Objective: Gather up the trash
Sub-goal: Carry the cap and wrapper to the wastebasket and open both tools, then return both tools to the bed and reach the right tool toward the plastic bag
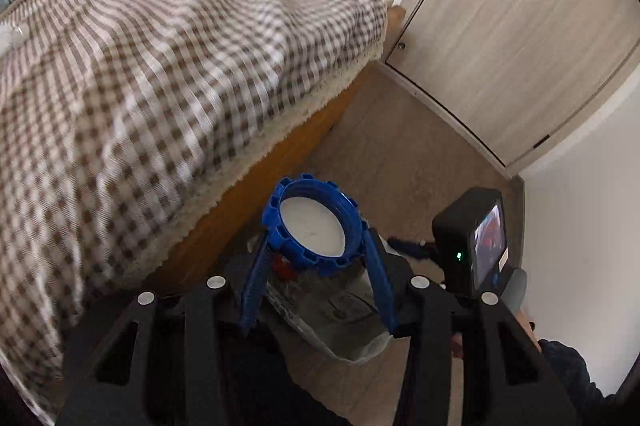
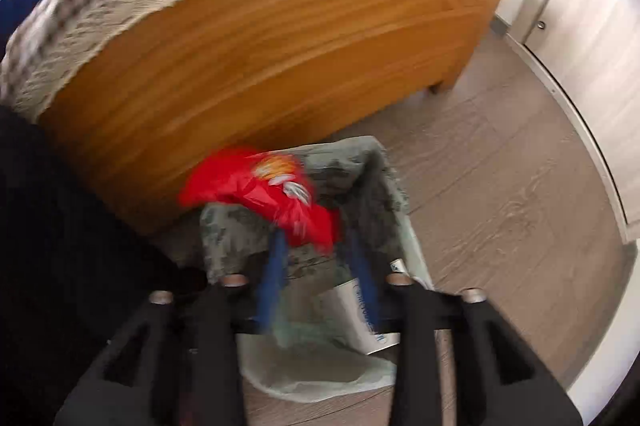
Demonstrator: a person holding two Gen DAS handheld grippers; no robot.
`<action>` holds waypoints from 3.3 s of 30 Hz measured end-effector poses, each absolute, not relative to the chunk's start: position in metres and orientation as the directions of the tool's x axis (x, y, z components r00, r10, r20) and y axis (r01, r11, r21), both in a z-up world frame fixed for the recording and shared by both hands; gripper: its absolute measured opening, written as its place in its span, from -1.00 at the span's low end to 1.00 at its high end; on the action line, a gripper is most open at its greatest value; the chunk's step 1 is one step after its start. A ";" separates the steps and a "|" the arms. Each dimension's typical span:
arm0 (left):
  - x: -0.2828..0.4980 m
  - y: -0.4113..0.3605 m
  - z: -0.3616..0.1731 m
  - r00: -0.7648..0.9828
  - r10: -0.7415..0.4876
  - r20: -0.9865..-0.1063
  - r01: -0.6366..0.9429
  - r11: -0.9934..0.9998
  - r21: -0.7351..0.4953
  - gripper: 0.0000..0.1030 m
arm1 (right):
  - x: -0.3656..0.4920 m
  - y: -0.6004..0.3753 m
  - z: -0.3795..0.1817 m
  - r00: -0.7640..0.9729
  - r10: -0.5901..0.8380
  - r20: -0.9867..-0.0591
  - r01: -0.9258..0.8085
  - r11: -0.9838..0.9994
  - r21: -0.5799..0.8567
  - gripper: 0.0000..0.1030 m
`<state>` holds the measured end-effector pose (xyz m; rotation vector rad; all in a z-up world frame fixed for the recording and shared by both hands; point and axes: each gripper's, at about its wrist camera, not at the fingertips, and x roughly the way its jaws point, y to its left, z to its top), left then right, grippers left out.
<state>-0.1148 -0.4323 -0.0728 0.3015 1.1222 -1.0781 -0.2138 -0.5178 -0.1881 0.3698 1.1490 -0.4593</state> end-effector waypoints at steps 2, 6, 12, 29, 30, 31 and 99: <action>-0.119 -0.438 -0.084 -0.022 -0.522 -0.853 0.807 0.495 -0.323 -0.15 | -0.217 -0.523 -0.184 0.338 -0.183 -0.923 0.543 0.839 0.032 0.02; -0.127 -0.456 -0.098 -0.079 -0.476 -0.876 0.795 0.500 -0.343 -0.15 | -0.233 -0.535 -0.163 0.364 -0.247 -0.898 0.589 0.808 0.016 0.02; -0.144 -0.483 -0.122 -0.152 -0.415 -0.897 0.796 0.486 -0.360 -0.14 | -0.253 -0.556 -0.139 0.339 -0.373 -0.864 0.623 0.777 -0.091 0.08; -0.126 -0.488 -0.129 -0.183 -0.385 -0.905 0.763 0.525 -0.378 0.52 | -0.255 -0.558 -0.120 0.378 -0.352 -0.856 0.578 0.812 -0.078 0.08; -0.125 -0.485 -0.128 -0.175 -0.390 -0.904 0.764 0.525 -0.374 0.52 | -0.253 -0.556 -0.122 0.376 -0.336 -0.864 0.567 0.821 -0.073 0.08; -0.124 -0.483 -0.123 -0.161 -0.396 -0.904 0.772 0.520 -0.365 0.52 | -0.251 -0.554 -0.126 0.373 -0.315 -0.873 0.555 0.829 -0.063 0.08; 0.160 0.090 0.013 0.767 0.015 -0.642 -0.094 0.992 -0.089 0.85 | 0.191 -0.100 0.033 0.777 0.148 -0.611 -0.409 0.858 -0.311 -0.83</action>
